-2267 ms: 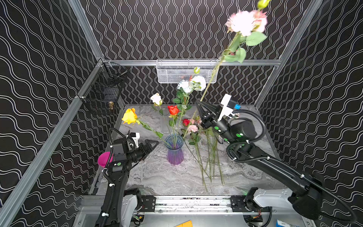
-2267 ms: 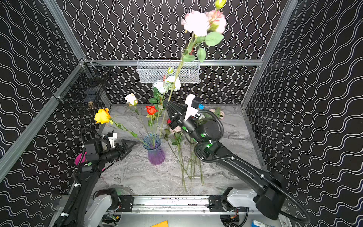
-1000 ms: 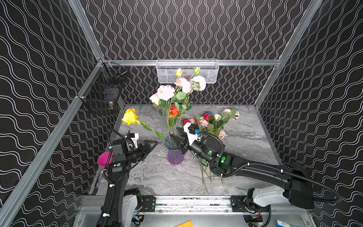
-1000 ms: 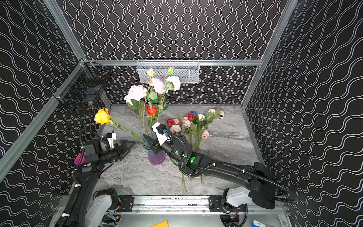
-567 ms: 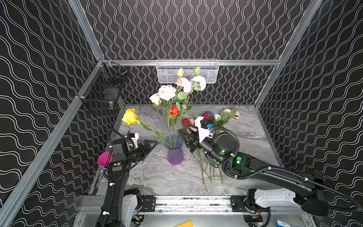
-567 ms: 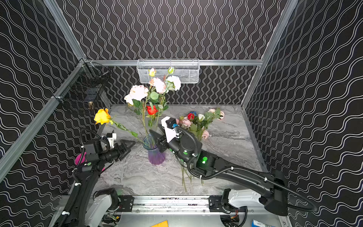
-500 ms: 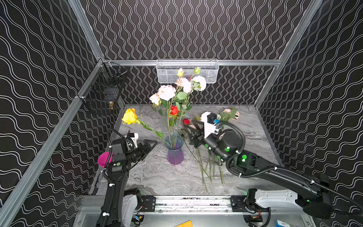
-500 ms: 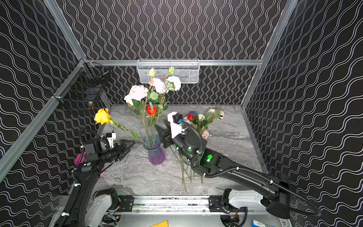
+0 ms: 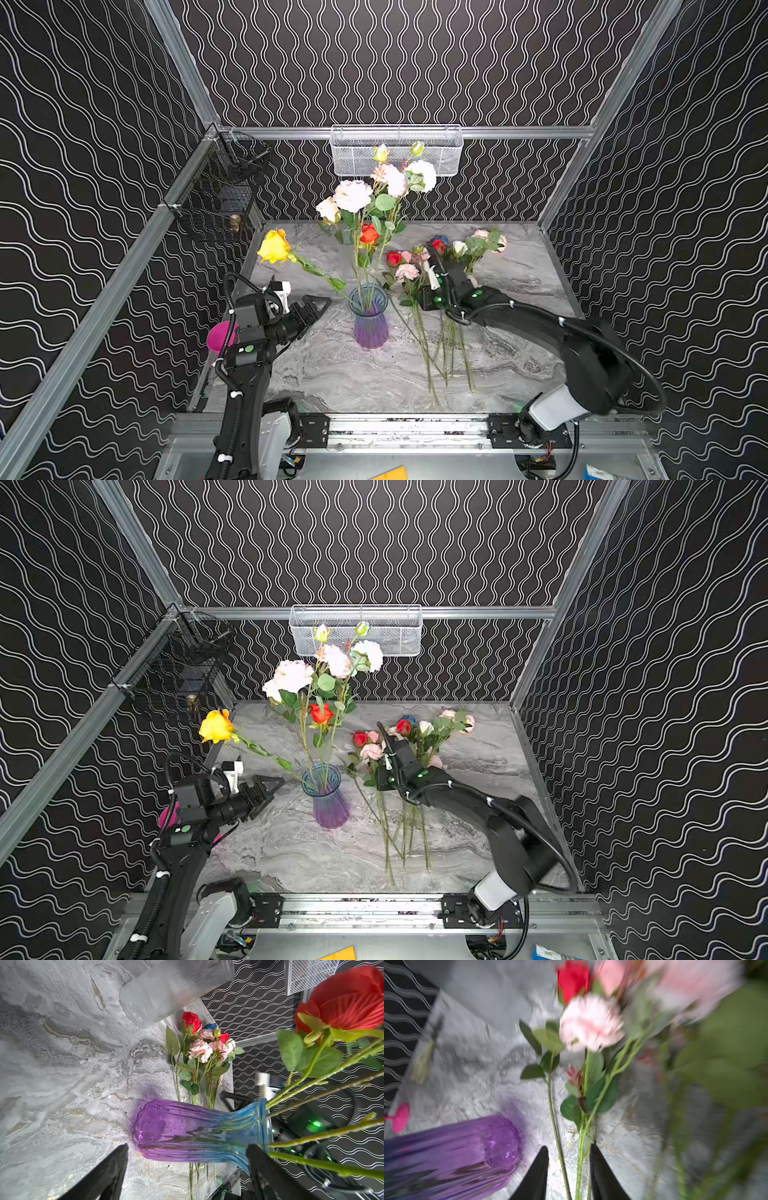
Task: Arrange the flowers into the vase
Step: 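Release the stem and move the right gripper back to the bunch, then close the right gripper on a pale pink rose stem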
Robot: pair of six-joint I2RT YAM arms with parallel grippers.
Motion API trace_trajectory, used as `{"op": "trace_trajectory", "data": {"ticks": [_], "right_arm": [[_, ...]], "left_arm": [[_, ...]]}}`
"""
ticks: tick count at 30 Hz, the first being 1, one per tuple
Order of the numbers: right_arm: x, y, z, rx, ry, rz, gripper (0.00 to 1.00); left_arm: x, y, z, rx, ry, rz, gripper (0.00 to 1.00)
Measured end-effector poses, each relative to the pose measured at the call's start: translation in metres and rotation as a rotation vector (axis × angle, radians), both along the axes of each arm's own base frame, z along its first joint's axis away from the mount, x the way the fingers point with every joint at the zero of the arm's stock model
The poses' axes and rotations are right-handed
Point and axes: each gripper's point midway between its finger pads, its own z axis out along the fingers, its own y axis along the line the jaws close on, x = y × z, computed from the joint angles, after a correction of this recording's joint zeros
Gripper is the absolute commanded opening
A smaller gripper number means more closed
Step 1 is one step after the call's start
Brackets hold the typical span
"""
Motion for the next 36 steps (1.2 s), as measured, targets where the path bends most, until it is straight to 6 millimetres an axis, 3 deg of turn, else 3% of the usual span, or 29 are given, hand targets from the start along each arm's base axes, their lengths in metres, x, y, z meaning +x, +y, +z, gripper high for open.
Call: {"op": "trace_trajectory", "data": {"ticks": [3, 7, 13, 15, 19, 23, 26, 28, 32, 36], "right_arm": [[0.001, 0.003, -0.029, -0.037, 0.07, 0.007, 0.44], [0.002, 0.004, -0.056, -0.072, 0.133, -0.008, 0.35], [-0.002, 0.004, -0.072, -0.08, 0.179, -0.02, 0.3], [-0.003, 0.004, -0.075, -0.083, 0.188, -0.019, 0.21], [-0.002, 0.003, -0.073, -0.082, 0.18, -0.027, 0.2], [0.0, -0.004, -0.053, -0.074, 0.123, -0.051, 0.2], [0.003, -0.009, -0.039, -0.063, 0.084, -0.071, 0.35], [0.005, -0.012, -0.035, -0.062, 0.064, -0.086, 0.41], [0.012, -0.022, -0.033, -0.07, 0.053, -0.132, 0.4], [0.007, -0.025, -0.027, -0.072, 0.035, -0.136, 0.32]], "left_arm": [[-0.001, 0.0, 0.003, 0.003, -0.02, -0.001, 0.93], [-0.002, -0.001, 0.004, -0.001, -0.025, -0.005, 0.93], [-0.002, -0.004, 0.005, -0.025, -0.018, -0.018, 0.93], [-0.003, -0.005, 0.005, -0.028, -0.017, -0.021, 0.93], [-0.003, -0.005, 0.007, -0.028, -0.024, -0.023, 0.93], [-0.003, -0.005, 0.007, -0.027, -0.025, -0.023, 0.93], [-0.003, -0.005, 0.006, -0.028, -0.024, -0.022, 0.93], [-0.002, -0.005, 0.005, -0.029, -0.019, -0.023, 0.93], [-0.002, -0.005, 0.003, -0.03, -0.013, -0.022, 0.93], [-0.001, -0.005, 0.002, -0.032, -0.008, -0.022, 0.93]]}}
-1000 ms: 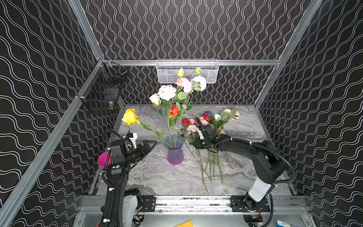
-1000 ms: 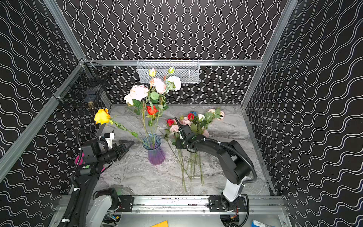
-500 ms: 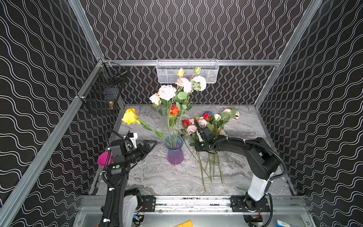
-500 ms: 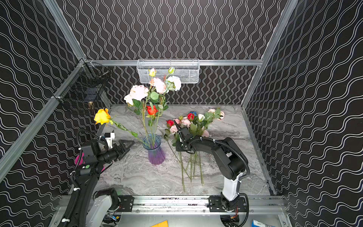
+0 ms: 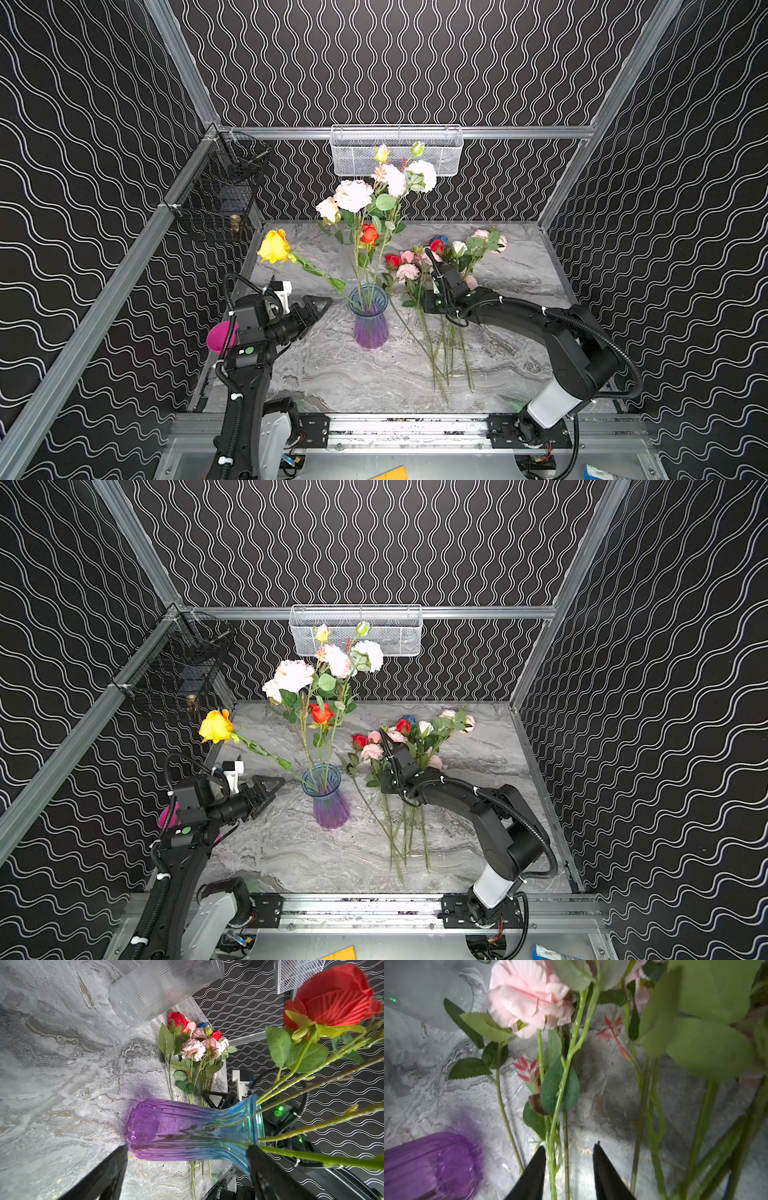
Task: Arrange the flowers into the vase
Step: 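Close the right gripper on a pale pink rose stem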
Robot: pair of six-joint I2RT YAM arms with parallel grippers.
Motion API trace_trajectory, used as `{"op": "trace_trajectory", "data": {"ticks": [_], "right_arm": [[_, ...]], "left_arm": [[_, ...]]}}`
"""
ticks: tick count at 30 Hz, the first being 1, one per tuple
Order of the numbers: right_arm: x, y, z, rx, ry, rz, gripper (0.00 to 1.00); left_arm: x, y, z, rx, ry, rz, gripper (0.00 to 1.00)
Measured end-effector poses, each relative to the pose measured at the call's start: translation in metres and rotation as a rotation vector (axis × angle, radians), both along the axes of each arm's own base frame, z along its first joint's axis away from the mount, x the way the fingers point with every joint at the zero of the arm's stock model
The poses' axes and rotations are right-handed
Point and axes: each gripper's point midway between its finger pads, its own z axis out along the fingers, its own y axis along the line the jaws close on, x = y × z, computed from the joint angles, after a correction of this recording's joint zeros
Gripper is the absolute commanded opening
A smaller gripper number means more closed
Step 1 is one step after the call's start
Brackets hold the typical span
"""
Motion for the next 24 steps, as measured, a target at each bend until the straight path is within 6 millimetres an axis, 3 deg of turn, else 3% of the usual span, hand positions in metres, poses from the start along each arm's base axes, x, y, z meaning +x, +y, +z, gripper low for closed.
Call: {"op": "trace_trajectory", "data": {"ticks": [4, 8, 19, 24], "right_arm": [[-0.017, 0.013, -0.005, -0.032, 0.02, 0.049, 0.19], [-0.022, 0.027, -0.003, -0.044, 0.018, 0.081, 0.23], [-0.039, 0.013, -0.04, -0.113, 0.096, 0.083, 0.24], [-0.041, 0.018, -0.051, -0.103, 0.117, 0.097, 0.24]], "left_arm": [[-0.001, 0.0, 0.002, 0.002, -0.012, 0.002, 0.93], [-0.001, 0.0, 0.001, 0.002, -0.013, 0.003, 0.93], [0.0, 0.0, -0.001, 0.0, -0.003, 0.006, 0.93], [0.0, 0.0, -0.002, -0.001, 0.001, 0.006, 0.92]]}}
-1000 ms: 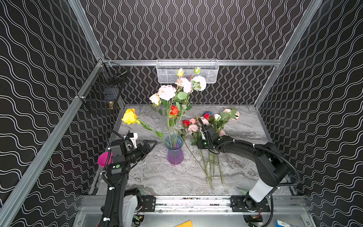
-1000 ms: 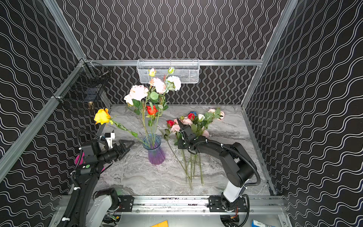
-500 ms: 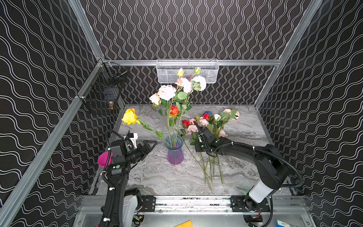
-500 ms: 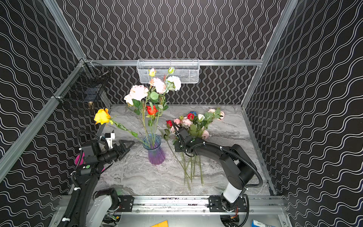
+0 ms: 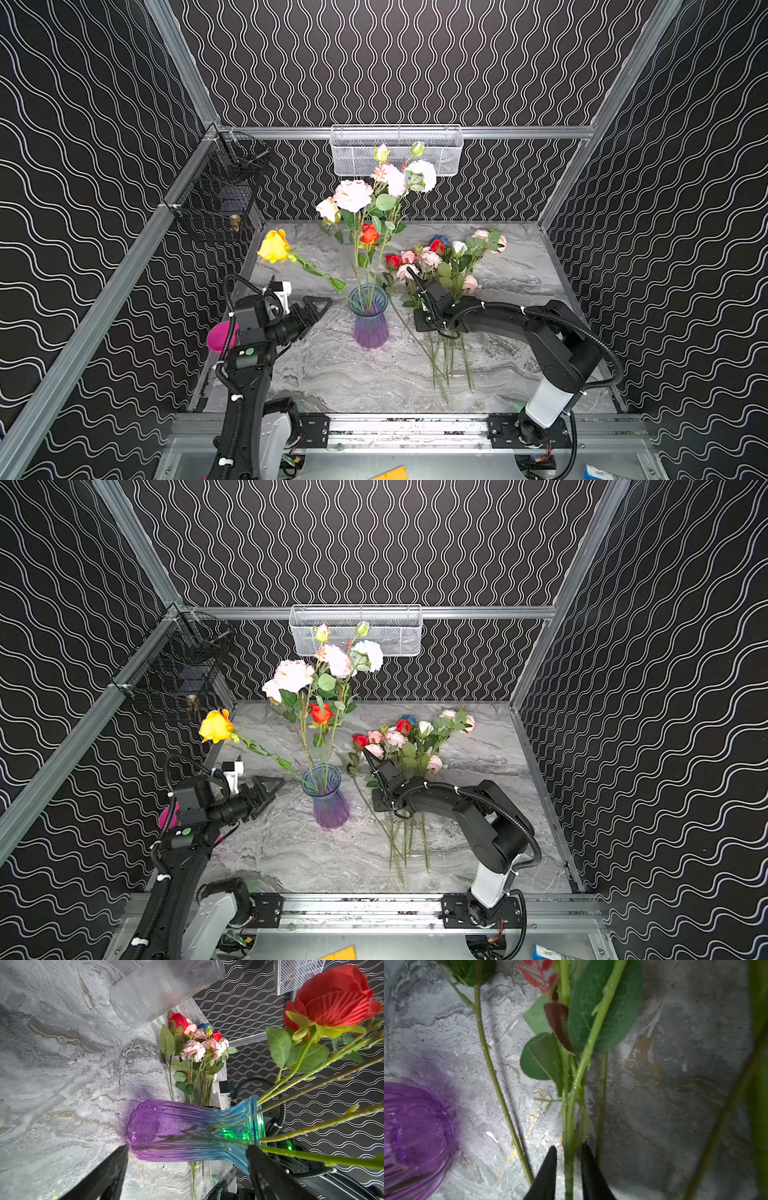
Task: Arrange the flowers into the vase
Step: 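Close the right gripper on a pale pink rose stem, then lift the pale pink rose upward out of the bunch with the right gripper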
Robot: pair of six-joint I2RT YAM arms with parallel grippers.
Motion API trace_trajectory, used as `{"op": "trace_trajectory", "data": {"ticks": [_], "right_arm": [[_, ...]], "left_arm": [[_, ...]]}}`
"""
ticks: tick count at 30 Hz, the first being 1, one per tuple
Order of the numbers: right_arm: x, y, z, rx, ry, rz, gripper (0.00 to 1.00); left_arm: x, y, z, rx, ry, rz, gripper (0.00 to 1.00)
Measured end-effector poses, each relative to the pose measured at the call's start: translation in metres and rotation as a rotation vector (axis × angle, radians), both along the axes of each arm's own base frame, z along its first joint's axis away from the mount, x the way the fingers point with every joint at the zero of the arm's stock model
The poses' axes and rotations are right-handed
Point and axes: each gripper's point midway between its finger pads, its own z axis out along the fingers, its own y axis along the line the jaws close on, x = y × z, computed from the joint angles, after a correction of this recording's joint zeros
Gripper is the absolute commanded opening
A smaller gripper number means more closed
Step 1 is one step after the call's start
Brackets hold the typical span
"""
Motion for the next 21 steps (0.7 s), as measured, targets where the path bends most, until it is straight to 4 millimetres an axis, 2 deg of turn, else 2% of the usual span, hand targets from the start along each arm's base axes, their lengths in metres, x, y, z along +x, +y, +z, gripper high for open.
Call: {"op": "trace_trajectory", "data": {"ticks": [4, 7, 11, 18, 21], "right_arm": [[0.004, 0.006, 0.002, 0.016, -0.007, 0.009, 0.09], [0.003, 0.005, 0.012, 0.031, -0.027, 0.008, 0.04], [0.002, 0.006, 0.05, 0.114, -0.107, 0.012, 0.02], [-0.002, 0.019, 0.111, 0.309, -0.217, 0.043, 0.0], [-0.007, 0.013, 0.132, 0.368, -0.271, 0.03, 0.0]], "left_arm": [[0.0, 0.0, 0.001, 0.002, -0.005, 0.001, 0.92], [0.0, 0.0, 0.001, 0.002, -0.005, 0.001, 0.92], [0.001, 0.001, -0.001, 0.001, 0.002, 0.003, 0.92], [0.001, 0.001, -0.001, 0.001, 0.003, 0.005, 0.92], [0.001, 0.001, 0.0, 0.002, 0.0, 0.006, 0.92]]}}
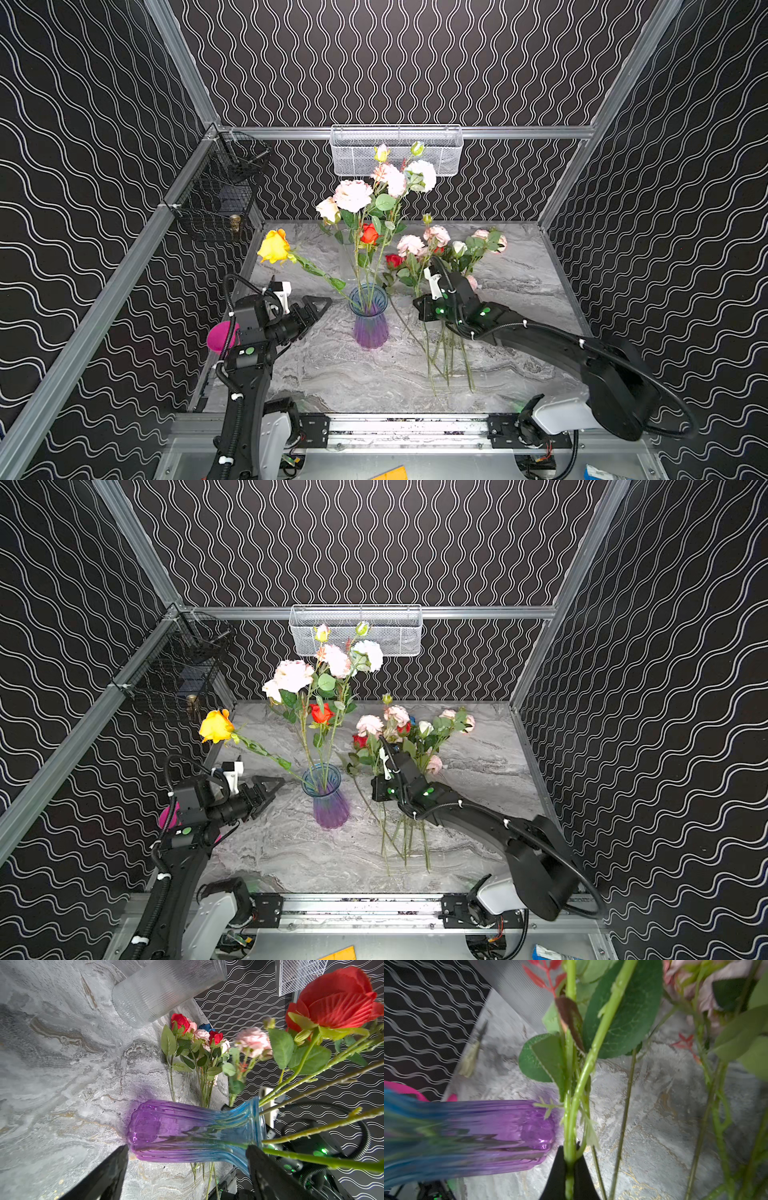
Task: Arrange the flowers into the vase
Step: 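Lift the pale pink rose upward out of the bunch with the right gripper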
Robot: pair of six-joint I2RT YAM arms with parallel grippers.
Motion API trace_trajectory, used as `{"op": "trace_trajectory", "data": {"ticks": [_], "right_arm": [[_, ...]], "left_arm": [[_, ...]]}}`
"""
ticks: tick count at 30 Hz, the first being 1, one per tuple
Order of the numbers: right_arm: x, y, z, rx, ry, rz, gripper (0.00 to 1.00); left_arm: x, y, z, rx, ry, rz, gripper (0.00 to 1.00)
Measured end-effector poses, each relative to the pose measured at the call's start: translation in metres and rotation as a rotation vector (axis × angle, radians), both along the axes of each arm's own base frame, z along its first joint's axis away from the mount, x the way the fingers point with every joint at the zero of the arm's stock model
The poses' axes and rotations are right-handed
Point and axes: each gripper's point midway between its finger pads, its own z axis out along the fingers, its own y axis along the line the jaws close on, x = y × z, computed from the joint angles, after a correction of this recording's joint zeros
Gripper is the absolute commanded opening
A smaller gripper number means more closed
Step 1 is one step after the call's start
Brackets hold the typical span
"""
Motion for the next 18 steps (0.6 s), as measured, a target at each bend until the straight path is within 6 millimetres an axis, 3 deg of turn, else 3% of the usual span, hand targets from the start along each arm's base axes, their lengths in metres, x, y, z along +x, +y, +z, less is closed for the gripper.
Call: {"op": "trace_trajectory", "data": {"ticks": [11, 14, 18], "right_arm": [[-0.023, -0.04, 0.111, 0.317, -0.435, -0.068, 0.0], [-0.027, -0.042, 0.159, 0.396, -0.567, -0.061, 0.0], [-0.042, -0.036, 0.242, 0.519, -0.758, -0.022, 0.0]], "left_arm": [[0.0, 0.0, -0.001, -0.004, 0.003, -0.001, 0.93], [-0.002, 0.0, 0.003, 0.003, -0.025, 0.001, 0.93], [0.0, 0.0, -0.002, -0.005, 0.001, 0.003, 0.92]]}}
